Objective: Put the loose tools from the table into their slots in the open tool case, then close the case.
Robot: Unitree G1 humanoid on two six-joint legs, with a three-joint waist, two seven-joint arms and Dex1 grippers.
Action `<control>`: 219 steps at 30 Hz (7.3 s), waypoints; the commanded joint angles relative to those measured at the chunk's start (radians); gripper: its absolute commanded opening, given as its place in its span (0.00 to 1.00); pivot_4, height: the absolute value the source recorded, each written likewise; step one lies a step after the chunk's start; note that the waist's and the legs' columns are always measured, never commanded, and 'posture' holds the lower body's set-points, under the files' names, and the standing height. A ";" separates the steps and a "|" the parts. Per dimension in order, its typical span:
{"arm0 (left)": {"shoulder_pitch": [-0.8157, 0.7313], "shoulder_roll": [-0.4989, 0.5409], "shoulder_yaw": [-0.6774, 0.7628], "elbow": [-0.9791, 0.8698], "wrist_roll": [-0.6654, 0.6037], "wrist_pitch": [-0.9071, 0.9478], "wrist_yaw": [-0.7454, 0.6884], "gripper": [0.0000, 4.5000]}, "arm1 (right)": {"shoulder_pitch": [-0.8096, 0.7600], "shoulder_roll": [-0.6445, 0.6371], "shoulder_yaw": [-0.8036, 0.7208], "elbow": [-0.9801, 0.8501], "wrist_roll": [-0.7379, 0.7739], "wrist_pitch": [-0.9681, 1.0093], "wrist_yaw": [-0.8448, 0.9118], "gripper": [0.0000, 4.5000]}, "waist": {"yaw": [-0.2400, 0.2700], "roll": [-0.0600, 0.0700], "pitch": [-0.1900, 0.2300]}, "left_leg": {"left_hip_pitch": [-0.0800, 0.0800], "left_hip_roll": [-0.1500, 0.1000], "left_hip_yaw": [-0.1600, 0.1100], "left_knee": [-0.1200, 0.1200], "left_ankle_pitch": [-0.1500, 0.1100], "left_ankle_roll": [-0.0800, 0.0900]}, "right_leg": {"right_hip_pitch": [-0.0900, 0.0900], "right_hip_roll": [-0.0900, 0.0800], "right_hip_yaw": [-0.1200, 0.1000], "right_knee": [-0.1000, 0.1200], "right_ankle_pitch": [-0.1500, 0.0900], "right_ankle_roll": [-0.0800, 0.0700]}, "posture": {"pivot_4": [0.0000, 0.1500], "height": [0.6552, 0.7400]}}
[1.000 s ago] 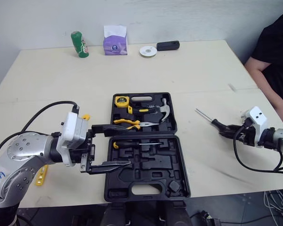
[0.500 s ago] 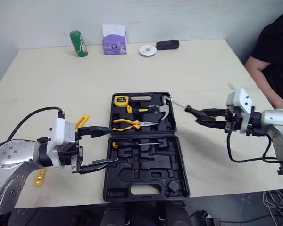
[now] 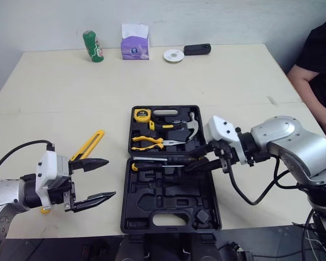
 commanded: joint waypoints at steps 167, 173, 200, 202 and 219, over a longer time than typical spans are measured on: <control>0.248 -0.133 0.625 0.693 0.166 -0.308 0.241 1.00 | 0.420 -0.111 -0.753 1.318 -0.264 -1.246 -0.298 0.99 | -0.009 -0.003 -0.004 | 0.013 0.001 -0.001 -0.005 -0.008 0.000 | 0.012 -0.001 -0.002 -0.004 0.000 -0.003 | 1.00 1.00; 0.239 -0.125 0.608 0.707 0.158 -0.309 0.237 1.00 | 0.376 -0.094 -0.745 1.390 -0.258 -1.283 -0.264 0.99 | -0.034 0.003 0.001 | 0.002 -0.018 -0.049 -0.009 0.011 0.009 | 0.037 -0.019 -0.056 -0.014 -0.002 0.003 | 1.00 1.00; 0.196 -0.100 0.511 0.323 0.068 0.018 0.423 1.00 | 0.379 0.139 -0.689 0.776 0.046 -0.978 0.011 0.99 | -0.001 0.002 0.005 | 0.002 -0.017 -0.044 -0.010 0.016 0.001 | 0.028 -0.018 -0.046 -0.008 0.000 0.002 | 1.00 1.00; 0.193 -0.103 0.506 0.256 0.080 0.075 0.475 1.00 | 0.378 0.163 -0.665 0.682 0.072 -0.932 0.007 0.99 | -0.001 0.002 0.005 | 0.001 -0.017 -0.042 -0.010 0.016 0.001 | 0.026 -0.017 -0.044 -0.006 0.000 0.002 | 1.00 1.00; -0.057 -0.209 0.424 -0.290 -0.107 0.993 1.042 1.00 | 0.286 0.275 -0.437 0.312 0.174 -0.745 0.107 0.99 | 0.027 0.000 0.004 | -0.001 -0.016 -0.037 -0.005 0.016 0.001 | 0.021 -0.017 -0.037 -0.002 0.000 0.002 | 1.00 1.00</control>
